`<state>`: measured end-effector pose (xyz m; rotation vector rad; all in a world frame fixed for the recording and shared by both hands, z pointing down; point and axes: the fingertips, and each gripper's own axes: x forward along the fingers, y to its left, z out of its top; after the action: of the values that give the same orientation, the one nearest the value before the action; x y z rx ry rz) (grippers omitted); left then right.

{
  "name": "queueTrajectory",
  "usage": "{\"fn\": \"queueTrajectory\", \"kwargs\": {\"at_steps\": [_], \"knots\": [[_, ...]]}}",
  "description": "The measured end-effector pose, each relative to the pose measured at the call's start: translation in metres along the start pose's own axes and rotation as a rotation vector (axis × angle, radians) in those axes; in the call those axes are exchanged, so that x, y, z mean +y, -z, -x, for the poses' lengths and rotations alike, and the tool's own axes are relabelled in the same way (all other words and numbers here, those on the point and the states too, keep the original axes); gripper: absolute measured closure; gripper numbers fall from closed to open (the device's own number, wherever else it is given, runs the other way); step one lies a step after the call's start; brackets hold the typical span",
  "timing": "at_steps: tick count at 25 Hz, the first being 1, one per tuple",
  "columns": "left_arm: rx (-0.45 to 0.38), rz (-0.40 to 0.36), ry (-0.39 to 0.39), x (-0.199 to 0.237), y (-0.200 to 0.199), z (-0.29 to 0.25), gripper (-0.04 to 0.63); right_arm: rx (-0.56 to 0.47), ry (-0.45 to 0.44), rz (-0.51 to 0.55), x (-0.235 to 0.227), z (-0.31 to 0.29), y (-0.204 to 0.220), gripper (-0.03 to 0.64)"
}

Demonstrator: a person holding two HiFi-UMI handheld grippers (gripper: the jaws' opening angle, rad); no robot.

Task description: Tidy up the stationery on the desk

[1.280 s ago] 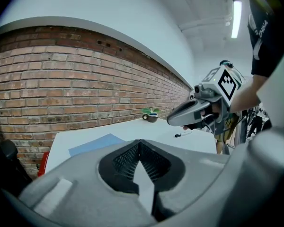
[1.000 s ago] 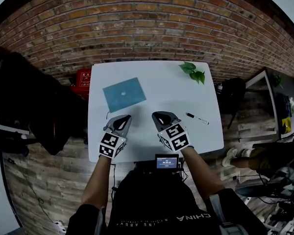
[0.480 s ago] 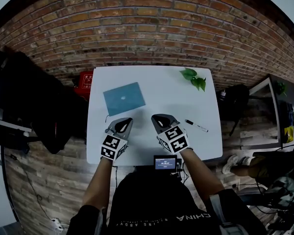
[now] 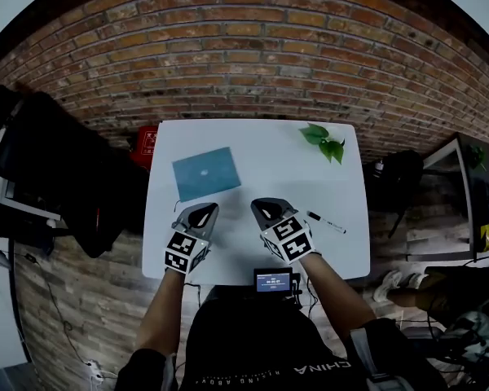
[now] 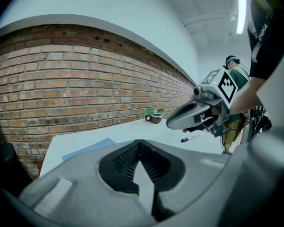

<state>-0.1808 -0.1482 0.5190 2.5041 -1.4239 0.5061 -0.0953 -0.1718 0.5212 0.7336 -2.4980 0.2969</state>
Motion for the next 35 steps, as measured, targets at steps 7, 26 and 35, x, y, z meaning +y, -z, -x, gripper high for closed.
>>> {"fn": "queueTrajectory", "kwargs": {"at_steps": [7, 26, 35], "knots": [[0.015, -0.025, -0.019, 0.038, -0.004, -0.004, 0.589, 0.023, -0.001, -0.042, -0.002, -0.027, 0.000, 0.607], [0.314, -0.136, 0.181, 0.194, 0.067, -0.083, 0.405, 0.133, 0.127, -0.297, -0.001, -0.144, 0.022, 0.528], [0.465, -0.086, 0.283, 0.218, 0.093, -0.112, 0.387, 0.174, 0.140, -0.388, 0.007, -0.162, 0.040, 0.494]]}}
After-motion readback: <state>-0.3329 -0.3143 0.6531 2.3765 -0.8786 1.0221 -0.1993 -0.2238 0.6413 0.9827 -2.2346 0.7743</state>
